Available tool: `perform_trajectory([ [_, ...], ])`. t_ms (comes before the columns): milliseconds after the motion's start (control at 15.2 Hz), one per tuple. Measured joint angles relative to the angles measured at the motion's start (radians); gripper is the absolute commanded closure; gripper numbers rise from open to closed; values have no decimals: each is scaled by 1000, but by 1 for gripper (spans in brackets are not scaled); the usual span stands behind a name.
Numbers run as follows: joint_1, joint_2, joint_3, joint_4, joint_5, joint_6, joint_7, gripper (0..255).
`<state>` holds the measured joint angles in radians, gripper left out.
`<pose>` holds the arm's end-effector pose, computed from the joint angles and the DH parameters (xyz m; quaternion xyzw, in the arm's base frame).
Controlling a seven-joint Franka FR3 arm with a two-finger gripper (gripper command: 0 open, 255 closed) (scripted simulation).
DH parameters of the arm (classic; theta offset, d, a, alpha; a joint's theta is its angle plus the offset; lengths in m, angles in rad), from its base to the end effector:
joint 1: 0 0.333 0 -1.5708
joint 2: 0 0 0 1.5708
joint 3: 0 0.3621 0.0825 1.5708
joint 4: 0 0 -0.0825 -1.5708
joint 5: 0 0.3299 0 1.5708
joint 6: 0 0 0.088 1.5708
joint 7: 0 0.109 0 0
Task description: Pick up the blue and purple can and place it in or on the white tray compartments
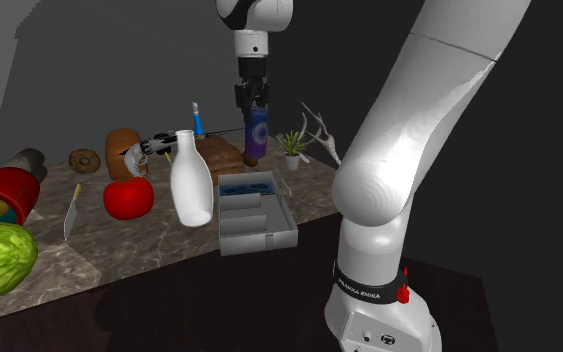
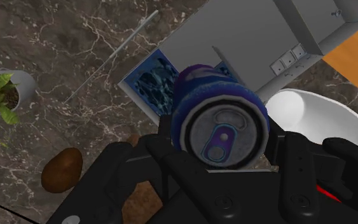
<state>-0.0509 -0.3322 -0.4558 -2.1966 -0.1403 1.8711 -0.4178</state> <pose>0.3299 -0.2237 0.5616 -0.9999 0.0111 0.0075 0.0095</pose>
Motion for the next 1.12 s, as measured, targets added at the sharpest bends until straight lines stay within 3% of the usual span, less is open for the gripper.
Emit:
perform_trajectory([
  [462,9,-206,125,-167,-20,-45,156,255],
  [1122,4,-197,112,-286,-32,82,163,255],
])
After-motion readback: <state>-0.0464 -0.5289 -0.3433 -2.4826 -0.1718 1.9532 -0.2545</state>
